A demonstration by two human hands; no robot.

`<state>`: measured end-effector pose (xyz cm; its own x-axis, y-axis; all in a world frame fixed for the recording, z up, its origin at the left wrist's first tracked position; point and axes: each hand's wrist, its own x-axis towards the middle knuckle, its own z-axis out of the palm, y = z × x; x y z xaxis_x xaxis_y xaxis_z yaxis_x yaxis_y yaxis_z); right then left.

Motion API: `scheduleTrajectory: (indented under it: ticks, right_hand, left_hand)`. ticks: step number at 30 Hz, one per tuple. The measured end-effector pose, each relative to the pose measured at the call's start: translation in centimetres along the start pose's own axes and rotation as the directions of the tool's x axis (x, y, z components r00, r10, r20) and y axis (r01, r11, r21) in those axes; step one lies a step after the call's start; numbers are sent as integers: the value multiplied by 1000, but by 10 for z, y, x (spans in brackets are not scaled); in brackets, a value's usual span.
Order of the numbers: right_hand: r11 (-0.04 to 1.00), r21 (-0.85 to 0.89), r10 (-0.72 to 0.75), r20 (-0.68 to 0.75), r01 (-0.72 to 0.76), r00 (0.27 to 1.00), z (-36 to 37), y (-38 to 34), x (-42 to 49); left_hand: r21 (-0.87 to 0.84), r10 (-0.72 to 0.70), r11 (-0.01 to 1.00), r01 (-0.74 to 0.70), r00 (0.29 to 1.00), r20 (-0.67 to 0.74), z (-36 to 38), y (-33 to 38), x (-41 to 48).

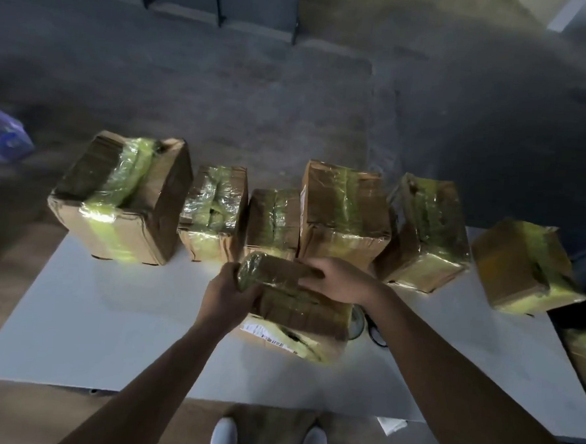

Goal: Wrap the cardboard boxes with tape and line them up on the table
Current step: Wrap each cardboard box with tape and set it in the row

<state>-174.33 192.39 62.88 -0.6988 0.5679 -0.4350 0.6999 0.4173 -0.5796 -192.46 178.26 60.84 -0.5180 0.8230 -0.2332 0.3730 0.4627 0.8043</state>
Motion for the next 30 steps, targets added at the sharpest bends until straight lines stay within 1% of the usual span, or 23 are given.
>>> scheduleTrajectory:
  ticks: [1, 3, 5, 6, 9, 14, 17, 18, 19, 20, 21, 22, 23, 24, 25, 26, 28, 30]
  right_hand:
    - [1000, -3, -14, -15, 14, 1000, 3, -3, 5]
    - [999, -11, -42, 20, 42, 999, 5, -10, 13]
    - [998, -4, -62, 59, 62, 996, 7, -15, 18]
    - [997, 5, -75, 58, 75, 996, 9, -18, 19]
    - [994, -33, -107, 8, 108, 994, 21, -24, 20]
    - [988, -140, -70, -37, 64, 997, 37, -17, 21]
    - [966, -254, -69, -98, 42, 993, 52, -7, 17]
    - [965, -262, -66, -137, 28, 988, 57, -3, 17]
    - [968, -251, -69, -183, 22, 981, 61, 0, 16]
    - [977, -214, -72, -219, 24, 973, 63, 3, 15]
    - [989, -141, -64, -235, 31, 970, 66, 7, 13]
    - [998, -51, -41, -231, 30, 972, 68, 10, 10]
    - [1000, 27, -5, -216, 11, 976, 69, 13, 8]
    - [996, 83, 40, -211, -23, 977, 70, 16, 5]
    - [991, 121, 87, -214, -62, 973, 69, 20, 3]
    - [985, 145, 127, -220, -96, 967, 68, 25, 1]
    - [978, 173, 158, -234, -119, 959, 65, 35, -4]
    - [969, 209, 186, -257, -134, 948, 62, 48, -8]
  left_hand:
    - [-11, -30, 999, 30, 1000, -2, -1, -4, -1]
    - [-24, -67, 997, 67, 998, -8, -6, -13, -2]
    - [-23, -77, 997, 77, 997, -29, -13, -21, -3]
    - [-27, -80, 997, 78, 996, -41, -16, -24, -3]
    - [-40, -85, 996, 82, 994, -66, -24, -32, -5]
    - [-57, -96, 994, 91, 992, -88, -24, -47, -10]
    - [-7, -86, 996, 86, 994, -74, -12, -52, -18]
    - [29, -69, 997, 71, 995, -74, -9, -51, -21]
    - [109, -27, 993, 36, 996, -82, -7, -49, -22]
    - [247, 56, 969, -32, 994, -93, -5, -47, -23]
    - [398, 180, 907, -135, 981, -78, -3, -45, -24]
    - [496, 312, 828, -263, 950, -18, 0, -42, -26]
    - [534, 413, 754, -383, 908, 69, 5, -40, -28]
    - [542, 467, 694, -473, 870, 160, 9, -38, -30]
    - [558, 478, 647, -519, 847, 234, 14, -37, -33]
    - [589, 459, 610, -531, 842, 283, 18, -37, -34]
    - [634, 421, 568, -525, 847, 324, 23, -41, -33]
    - [664, 419, 527, -530, 842, 340, 27, -41, -31]
